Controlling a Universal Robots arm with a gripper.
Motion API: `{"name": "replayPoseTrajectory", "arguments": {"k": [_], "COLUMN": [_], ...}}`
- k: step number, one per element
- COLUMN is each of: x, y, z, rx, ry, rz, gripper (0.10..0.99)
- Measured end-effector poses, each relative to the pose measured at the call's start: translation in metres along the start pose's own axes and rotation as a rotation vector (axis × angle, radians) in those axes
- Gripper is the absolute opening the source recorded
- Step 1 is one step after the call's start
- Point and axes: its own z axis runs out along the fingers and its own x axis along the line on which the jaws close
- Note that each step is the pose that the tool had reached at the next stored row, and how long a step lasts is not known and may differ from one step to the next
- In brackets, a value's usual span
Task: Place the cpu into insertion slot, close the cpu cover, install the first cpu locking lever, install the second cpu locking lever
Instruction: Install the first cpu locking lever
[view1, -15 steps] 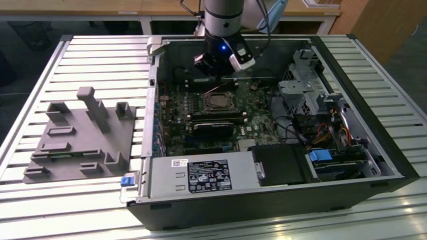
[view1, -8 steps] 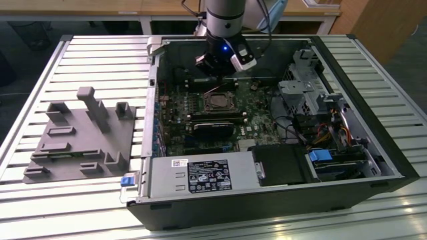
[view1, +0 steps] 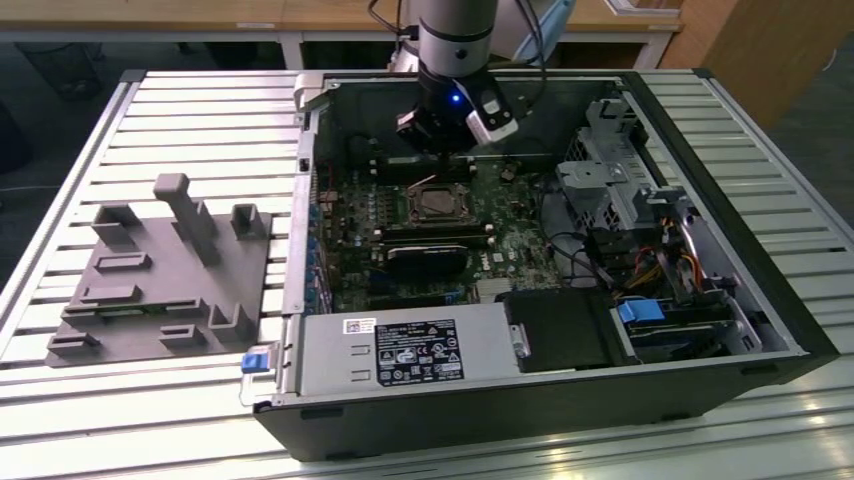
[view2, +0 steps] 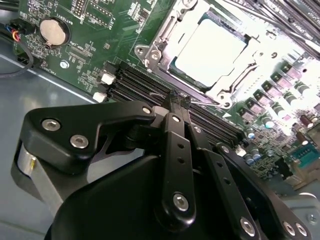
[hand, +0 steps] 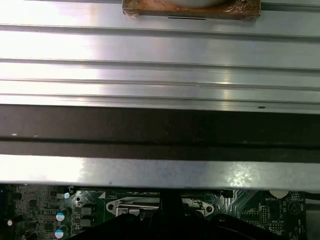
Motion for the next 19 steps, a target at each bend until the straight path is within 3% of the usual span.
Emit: {"name": "replayPoseTrajectory", "arguments": {"k": [19], "x": [-0.0085], "y": [0.0008], "z": [0.0166], "rx": [0.000], "ry": [0.0004], "rz": [0.000], "gripper": [0.106]}}
